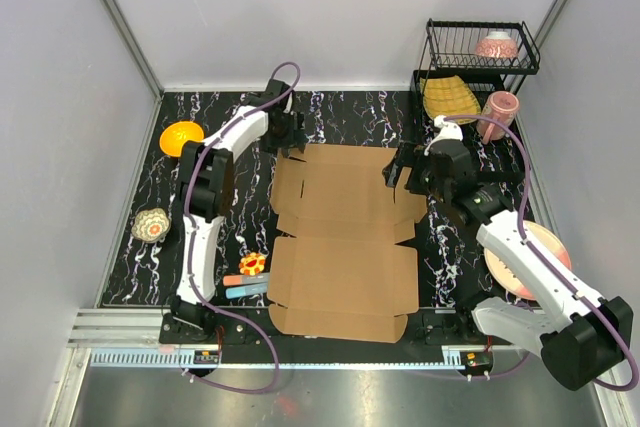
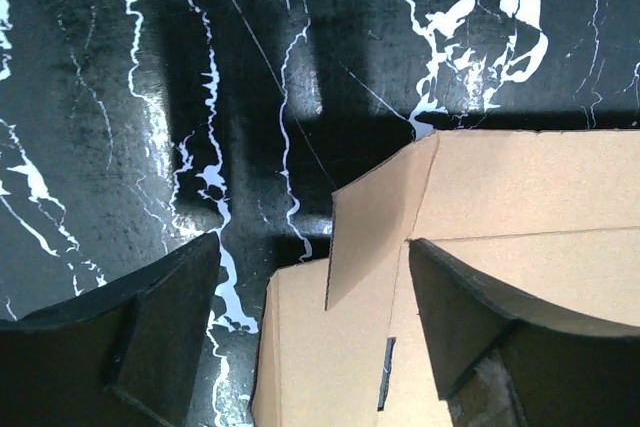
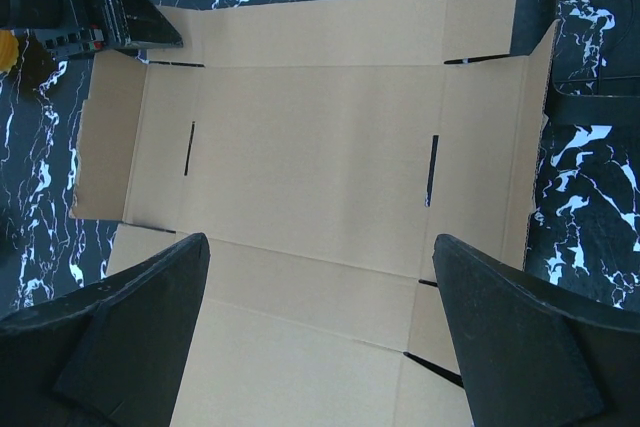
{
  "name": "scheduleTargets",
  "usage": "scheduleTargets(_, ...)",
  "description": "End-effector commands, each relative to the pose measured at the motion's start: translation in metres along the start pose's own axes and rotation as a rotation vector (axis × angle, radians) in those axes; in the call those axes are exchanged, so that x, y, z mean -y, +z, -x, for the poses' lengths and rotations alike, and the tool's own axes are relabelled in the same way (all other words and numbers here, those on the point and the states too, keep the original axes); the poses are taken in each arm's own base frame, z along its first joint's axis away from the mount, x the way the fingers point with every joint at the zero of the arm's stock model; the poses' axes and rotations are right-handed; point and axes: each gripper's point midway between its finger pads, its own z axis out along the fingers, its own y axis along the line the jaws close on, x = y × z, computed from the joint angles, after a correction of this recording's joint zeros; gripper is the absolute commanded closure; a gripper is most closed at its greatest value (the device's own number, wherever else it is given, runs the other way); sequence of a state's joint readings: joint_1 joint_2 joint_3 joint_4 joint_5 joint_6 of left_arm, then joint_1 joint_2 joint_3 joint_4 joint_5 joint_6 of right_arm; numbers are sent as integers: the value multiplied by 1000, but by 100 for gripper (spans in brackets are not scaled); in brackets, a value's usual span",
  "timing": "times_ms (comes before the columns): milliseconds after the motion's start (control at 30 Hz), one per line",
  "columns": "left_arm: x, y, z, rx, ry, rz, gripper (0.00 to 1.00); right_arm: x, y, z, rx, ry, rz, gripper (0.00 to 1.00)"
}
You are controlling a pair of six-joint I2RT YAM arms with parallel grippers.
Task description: Fold the paper box
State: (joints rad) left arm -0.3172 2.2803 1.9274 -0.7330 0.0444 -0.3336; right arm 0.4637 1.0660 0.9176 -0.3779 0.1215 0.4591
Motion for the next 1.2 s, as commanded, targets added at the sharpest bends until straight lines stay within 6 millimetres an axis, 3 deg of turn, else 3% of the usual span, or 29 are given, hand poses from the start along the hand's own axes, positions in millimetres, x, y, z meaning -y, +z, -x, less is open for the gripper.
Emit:
scheduleTargets(0, 10, -9, 24, 68, 43, -7, 25, -4, 2, 8, 37, -11, 15, 1)
scheduleTargets(67, 16, -9, 26, 76, 55, -38, 31, -3, 2, 6, 35, -8, 14, 0)
scheduleTargets(100, 18, -9, 27, 79, 60, -43, 41, -2, 3, 5, 33, -8, 13, 0)
scheduleTargets(233, 24, -8, 27, 86, 75, -65, 64, -2, 5, 5, 29, -8, 11, 0)
scheduleTargets(467, 23, 0, 17, 71, 81, -75, 74, -2, 6, 3, 23, -9, 13, 0)
scheduleTargets(700, 38, -23, 29, 225, 116, -157, 97, -6, 2, 6, 27, -1, 24, 1)
scheduleTargets(867, 54, -54, 33, 384, 182, -208, 100, -8, -5, 13, 36, 4, 29, 1)
scheduleTargets(933, 57, -54, 26, 428, 206, -222, 100, -9, -8, 16, 45, 5, 29, 1)
scheduleTargets(967, 59, -67, 30, 474, 220, -232, 100, -10, -9, 18, 50, 5, 30, 1)
scheduleTargets(1000, 57, -64, 24, 510, 225, -231, 100, -10, -11, 19, 51, 3, 30, 1)
scheduleTargets(1033, 58, -78, 28, 561, 231, -236, 100, -13, -13, 23, 57, 0, 39, 1)
scheduleTargets(1067, 47, -68, 9, 548, 230, -221, 100, -15, -14, 25, 63, -1, 44, 1)
scheduleTargets(1133, 54, -95, 21, 702, 248, -263, 100, -15, -15, 31, 73, -5, 41, 2)
scheduleTargets(1167, 52, -97, 15, 768, 259, -274, 100, -15, -14, 30, 69, -10, 36, 2)
